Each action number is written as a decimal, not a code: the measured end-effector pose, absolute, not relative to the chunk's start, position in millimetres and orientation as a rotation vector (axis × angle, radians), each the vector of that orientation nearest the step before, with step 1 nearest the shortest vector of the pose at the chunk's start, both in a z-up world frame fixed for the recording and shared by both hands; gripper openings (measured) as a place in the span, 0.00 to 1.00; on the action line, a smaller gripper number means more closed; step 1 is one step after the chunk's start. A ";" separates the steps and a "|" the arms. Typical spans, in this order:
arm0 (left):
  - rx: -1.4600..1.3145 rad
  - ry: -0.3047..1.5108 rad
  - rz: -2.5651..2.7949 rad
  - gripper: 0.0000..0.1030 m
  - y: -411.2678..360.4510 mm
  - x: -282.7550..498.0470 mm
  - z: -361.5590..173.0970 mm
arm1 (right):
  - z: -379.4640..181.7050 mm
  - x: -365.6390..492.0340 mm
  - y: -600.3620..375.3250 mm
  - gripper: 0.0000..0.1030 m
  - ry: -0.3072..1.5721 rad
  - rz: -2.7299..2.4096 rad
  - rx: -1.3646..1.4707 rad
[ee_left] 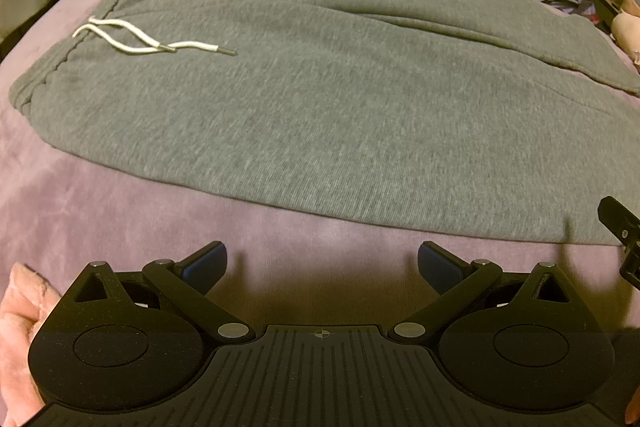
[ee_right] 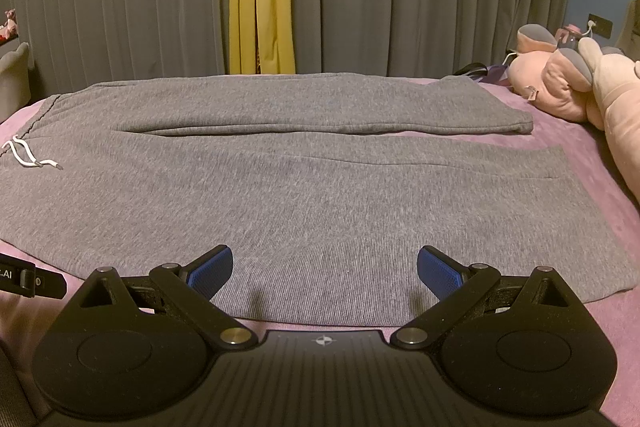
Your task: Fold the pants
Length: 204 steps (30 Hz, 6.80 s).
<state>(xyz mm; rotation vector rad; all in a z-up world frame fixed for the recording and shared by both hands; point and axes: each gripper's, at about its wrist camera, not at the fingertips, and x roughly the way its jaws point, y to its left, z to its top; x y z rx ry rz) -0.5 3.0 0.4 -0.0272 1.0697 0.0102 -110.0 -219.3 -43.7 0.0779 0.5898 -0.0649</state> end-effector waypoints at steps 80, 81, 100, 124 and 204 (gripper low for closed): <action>-0.104 1.083 0.003 1.00 10.9 3.1 -0.1 | -50.4 -109.6 -215.9 0.96 0.610 -0.056 0.068; -0.108 1.084 0.003 1.00 11.6 3.4 -0.1 | -50.4 -109.6 -215.8 0.96 0.612 -0.054 0.067; -0.229 1.125 0.000 1.00 27.1 12.3 -5.6 | -57.1 -89.1 -225.2 0.96 0.682 -0.042 0.142; -0.292 0.802 0.457 1.00 41.4 185.6 -18.1 | -74.3 11.0 -282.6 0.96 0.864 -0.096 0.165; -0.404 0.437 0.128 1.00 68.8 179.7 -17.0 | -104.3 82.3 -405.3 0.05 0.421 -0.434 0.717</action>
